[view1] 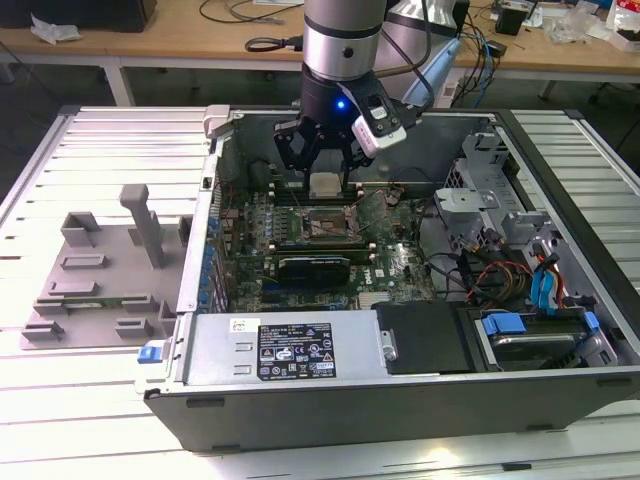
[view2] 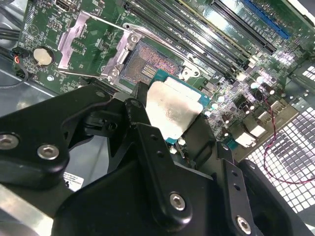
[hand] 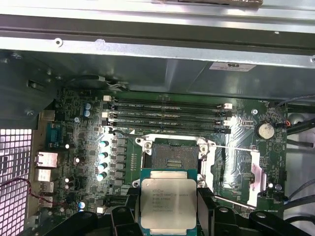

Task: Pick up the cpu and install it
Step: 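Place the cpu into insertion slot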

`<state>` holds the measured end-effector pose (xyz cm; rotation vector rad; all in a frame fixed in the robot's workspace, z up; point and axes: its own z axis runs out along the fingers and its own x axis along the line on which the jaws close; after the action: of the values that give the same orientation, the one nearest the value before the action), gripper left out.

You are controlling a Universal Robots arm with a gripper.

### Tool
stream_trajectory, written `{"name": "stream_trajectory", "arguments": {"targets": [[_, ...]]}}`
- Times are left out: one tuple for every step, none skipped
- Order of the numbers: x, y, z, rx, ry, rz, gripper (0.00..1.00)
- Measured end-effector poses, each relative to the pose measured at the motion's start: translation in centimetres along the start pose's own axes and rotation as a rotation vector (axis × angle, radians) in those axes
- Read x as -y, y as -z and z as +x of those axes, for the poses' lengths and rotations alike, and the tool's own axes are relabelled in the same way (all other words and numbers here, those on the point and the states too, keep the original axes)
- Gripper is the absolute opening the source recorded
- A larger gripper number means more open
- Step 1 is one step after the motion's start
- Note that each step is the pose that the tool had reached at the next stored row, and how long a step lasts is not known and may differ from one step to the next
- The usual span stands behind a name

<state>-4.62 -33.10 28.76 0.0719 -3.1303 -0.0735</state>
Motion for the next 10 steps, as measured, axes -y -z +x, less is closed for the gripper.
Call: {"name": "stream_trajectory", "arguments": {"targets": [[0.00, -0.01, 0.00, 0.0011, -0.023, -0.0003, 0.55], [-0.01, -0.02, 0.00, 0.0026, -0.053, -0.0006, 0.55], [0.00, -0.02, 0.00, 0.0033, -0.068, -0.0007, 0.55], [0.00, -0.02, 0.00, 0.0040, -0.084, -0.0008, 0.55], [0.00, -0.03, 0.00, 0.0051, -0.108, -0.0010, 0.55], [0.00, -0.03, 0.00, 0.0061, -0.127, -0.0012, 0.55], [0.00, -0.04, 0.00, 0.0086, -0.182, -0.0016, 0.55], [0.00, -0.04, 0.00, 0.0106, -0.225, -0.0020, 0.55], [0.00, -0.04, 0.00, 0.0117, -0.248, -0.0022, 0.55], [0.00, -0.04, 0.00, 0.0126, -0.265, -0.0024, 0.55]]}}
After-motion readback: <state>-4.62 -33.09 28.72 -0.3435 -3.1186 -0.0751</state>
